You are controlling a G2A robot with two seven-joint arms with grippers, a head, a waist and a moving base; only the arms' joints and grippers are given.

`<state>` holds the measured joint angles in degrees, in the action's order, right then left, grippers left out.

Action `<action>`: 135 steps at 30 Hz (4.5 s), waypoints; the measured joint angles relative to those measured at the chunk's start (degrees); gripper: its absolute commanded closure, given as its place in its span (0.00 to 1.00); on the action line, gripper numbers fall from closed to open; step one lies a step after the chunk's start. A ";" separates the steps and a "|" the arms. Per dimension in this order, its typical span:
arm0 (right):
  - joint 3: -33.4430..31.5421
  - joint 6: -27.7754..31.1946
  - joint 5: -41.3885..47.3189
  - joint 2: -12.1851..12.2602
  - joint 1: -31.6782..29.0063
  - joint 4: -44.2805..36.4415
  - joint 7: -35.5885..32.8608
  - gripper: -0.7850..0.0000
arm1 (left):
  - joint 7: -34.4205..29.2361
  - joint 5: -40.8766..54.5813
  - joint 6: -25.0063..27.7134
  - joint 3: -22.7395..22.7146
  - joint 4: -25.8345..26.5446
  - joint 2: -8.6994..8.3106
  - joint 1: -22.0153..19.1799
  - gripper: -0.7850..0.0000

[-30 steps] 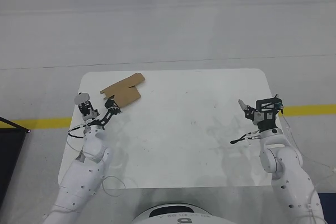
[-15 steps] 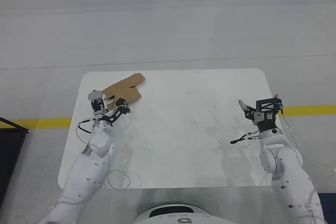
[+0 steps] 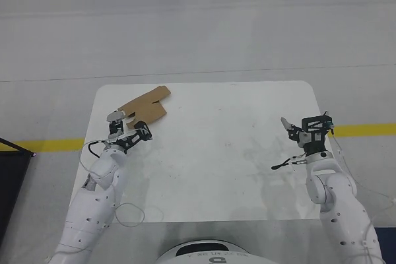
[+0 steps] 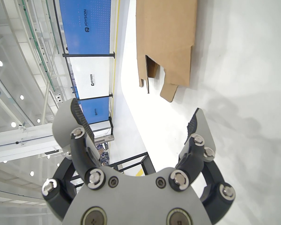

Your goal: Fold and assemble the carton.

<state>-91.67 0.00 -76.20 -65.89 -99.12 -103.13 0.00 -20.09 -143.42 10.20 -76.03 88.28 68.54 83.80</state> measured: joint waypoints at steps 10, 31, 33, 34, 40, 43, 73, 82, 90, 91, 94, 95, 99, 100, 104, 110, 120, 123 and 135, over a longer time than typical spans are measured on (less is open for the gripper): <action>0.00 0.00 0.00 0.00 0.00 0.00 0.00 0.00 | -0.17 -0.92 -0.81 2.60 -2.39 0.76 -1.98 0.24; 0.00 0.00 0.00 0.00 0.00 0.00 0.00 0.00 | -0.71 -1.21 0.78 7.51 -8.41 2.52 -7.66 0.45; 0.00 0.00 0.00 0.00 0.00 0.00 0.00 0.00 | 0.53 -0.85 1.61 7.48 -8.76 2.52 -7.96 0.42; 0.00 0.00 0.00 0.00 0.00 0.00 0.00 0.00 | 1.08 -0.86 1.86 7.42 -8.95 2.51 -8.06 0.42; 0.00 0.00 0.00 0.00 0.00 0.00 0.00 0.00 | 1.34 -0.84 1.74 7.25 -9.19 2.61 -7.99 0.51; 0.00 0.00 0.00 0.00 0.00 0.00 0.00 0.00 | 1.16 -0.53 1.86 7.57 -9.61 2.80 -8.35 0.52; 0.00 0.00 0.00 0.00 0.00 0.00 0.00 0.00 | 12.37 14.95 -5.71 0.13 -7.69 3.32 -10.10 1.00; 0.00 0.00 0.00 0.00 0.00 0.00 0.00 0.00 | 45.62 29.71 17.38 -11.89 3.47 0.27 -0.29 1.00; 0.00 0.00 0.00 0.00 0.00 0.00 0.00 0.00 | 43.40 29.56 15.96 -11.58 3.36 0.32 -0.43 1.00; 0.00 0.00 0.00 0.00 0.00 0.00 0.00 0.00 | 43.42 29.56 15.96 -11.58 3.36 0.32 -0.43 1.00; 0.00 0.00 0.00 0.00 0.00 0.00 0.00 0.00 | 44.56 31.25 17.66 -11.12 1.80 0.41 -0.38 1.00; 0.00 0.00 0.00 0.00 0.00 0.00 0.00 0.00 | 45.66 33.51 19.93 -11.31 0.25 0.37 -0.95 1.00; 0.00 0.00 0.00 0.00 0.00 0.00 0.00 0.00 | 46.28 53.84 40.89 -14.62 -6.38 -0.49 -6.13 1.00; 0.00 0.00 0.00 0.00 0.00 0.00 0.00 0.00 | 45.90 58.02 44.34 -14.12 -6.67 -0.75 -6.75 1.00; 0.00 0.00 0.00 0.00 0.00 0.00 0.00 0.00 | 41.56 73.69 48.01 -5.30 -3.74 -3.37 -8.67 1.00; 0.00 0.00 0.00 0.00 0.00 0.00 0.00 0.00 | 39.02 83.50 47.79 -0.87 -2.36 -4.89 -9.63 1.00; 0.00 0.00 0.00 0.00 0.00 0.00 0.00 0.00 | 39.02 81.06 47.80 -0.96 -2.36 -4.88 -9.63 1.00; 0.00 0.00 0.00 0.00 0.00 0.00 0.00 0.00 | 39.02 81.06 47.80 -0.97 -2.36 -4.88 -9.63 1.00; 0.00 0.00 0.00 0.00 0.00 0.00 0.00 0.00 | 40.29 80.31 47.06 -1.50 2.23 -4.95 -8.38 1.00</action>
<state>-91.67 0.00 -76.20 -65.89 -99.12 -103.13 0.00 20.20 -63.11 57.26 -77.53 90.51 63.59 75.42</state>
